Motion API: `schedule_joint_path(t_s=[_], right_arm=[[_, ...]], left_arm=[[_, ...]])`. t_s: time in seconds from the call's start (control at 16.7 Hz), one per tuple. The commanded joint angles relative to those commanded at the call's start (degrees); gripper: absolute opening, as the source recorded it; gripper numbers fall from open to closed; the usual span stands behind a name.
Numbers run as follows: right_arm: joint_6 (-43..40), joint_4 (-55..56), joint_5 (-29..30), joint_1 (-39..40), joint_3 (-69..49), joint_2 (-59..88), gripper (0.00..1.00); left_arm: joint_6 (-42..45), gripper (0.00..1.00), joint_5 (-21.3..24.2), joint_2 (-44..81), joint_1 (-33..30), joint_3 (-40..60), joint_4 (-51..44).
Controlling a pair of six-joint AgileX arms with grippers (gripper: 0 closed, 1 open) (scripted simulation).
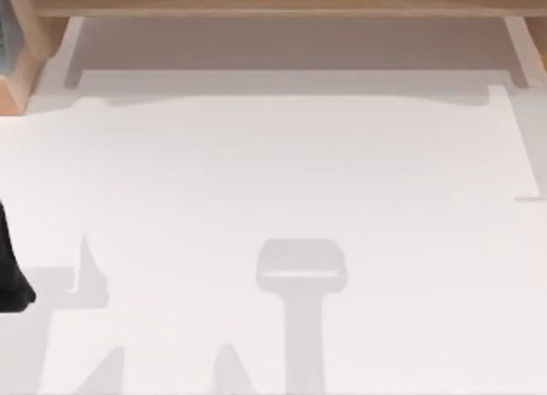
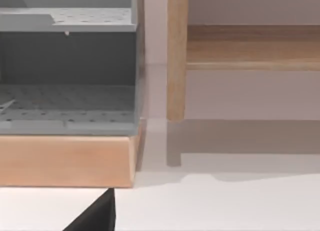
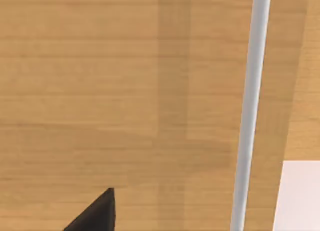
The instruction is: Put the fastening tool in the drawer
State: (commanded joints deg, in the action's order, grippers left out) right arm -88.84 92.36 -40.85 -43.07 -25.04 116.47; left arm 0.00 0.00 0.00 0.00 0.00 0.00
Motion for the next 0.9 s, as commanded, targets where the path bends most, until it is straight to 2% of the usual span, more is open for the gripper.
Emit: schedule_joint_path(t_s=[0.6, 0.9], right_arm=[[-0.12, -3.04, 3.3, 3.61, -4.35, 1.6, 1.0], [-0.12, -3.04, 3.3, 3.61, -4.35, 1.6, 0.62]], left_arm=[[0.0, 1.0, 0.0, 0.0, 0.0, 0.0, 0.0], [0.0, 1.0, 0.0, 0.0, 0.0, 0.0, 0.0]])
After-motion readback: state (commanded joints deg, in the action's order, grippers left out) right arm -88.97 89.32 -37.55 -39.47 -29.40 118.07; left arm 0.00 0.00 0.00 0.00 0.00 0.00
